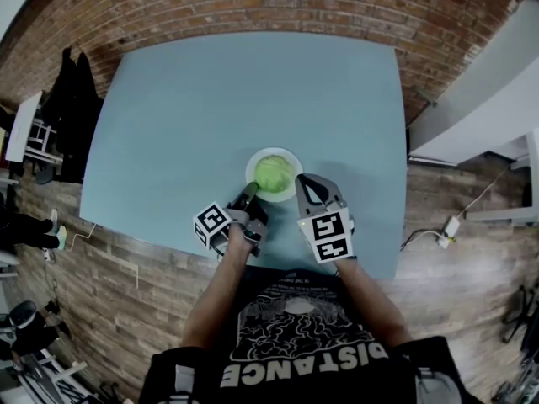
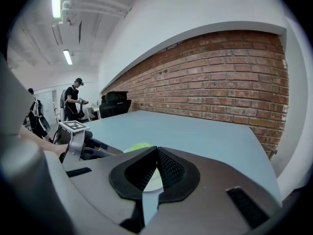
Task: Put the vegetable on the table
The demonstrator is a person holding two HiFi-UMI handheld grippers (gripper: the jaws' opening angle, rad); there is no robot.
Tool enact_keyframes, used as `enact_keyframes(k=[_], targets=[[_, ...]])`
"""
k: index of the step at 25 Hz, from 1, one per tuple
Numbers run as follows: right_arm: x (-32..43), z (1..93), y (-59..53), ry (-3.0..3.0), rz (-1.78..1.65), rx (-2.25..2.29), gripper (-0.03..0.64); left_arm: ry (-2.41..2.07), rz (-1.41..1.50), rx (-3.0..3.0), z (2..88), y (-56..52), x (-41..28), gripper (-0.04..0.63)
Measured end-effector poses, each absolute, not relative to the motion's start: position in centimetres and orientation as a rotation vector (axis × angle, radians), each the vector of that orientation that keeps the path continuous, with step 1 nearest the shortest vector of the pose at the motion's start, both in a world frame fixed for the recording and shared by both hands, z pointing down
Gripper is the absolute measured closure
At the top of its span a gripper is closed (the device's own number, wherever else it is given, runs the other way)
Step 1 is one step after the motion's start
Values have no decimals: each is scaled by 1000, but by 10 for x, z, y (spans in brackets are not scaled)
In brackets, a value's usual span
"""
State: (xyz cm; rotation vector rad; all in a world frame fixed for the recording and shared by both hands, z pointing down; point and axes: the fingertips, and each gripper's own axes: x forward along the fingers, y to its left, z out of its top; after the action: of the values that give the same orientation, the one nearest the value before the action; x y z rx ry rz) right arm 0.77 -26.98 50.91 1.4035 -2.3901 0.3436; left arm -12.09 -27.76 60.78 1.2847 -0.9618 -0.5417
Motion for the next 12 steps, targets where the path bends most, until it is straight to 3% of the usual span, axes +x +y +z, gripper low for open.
enact_keyframes(k=[12], targets=[[0, 514, -269, -2393, 362, 1389, 607, -1048, -328, 1423, 607, -281, -120, 569]])
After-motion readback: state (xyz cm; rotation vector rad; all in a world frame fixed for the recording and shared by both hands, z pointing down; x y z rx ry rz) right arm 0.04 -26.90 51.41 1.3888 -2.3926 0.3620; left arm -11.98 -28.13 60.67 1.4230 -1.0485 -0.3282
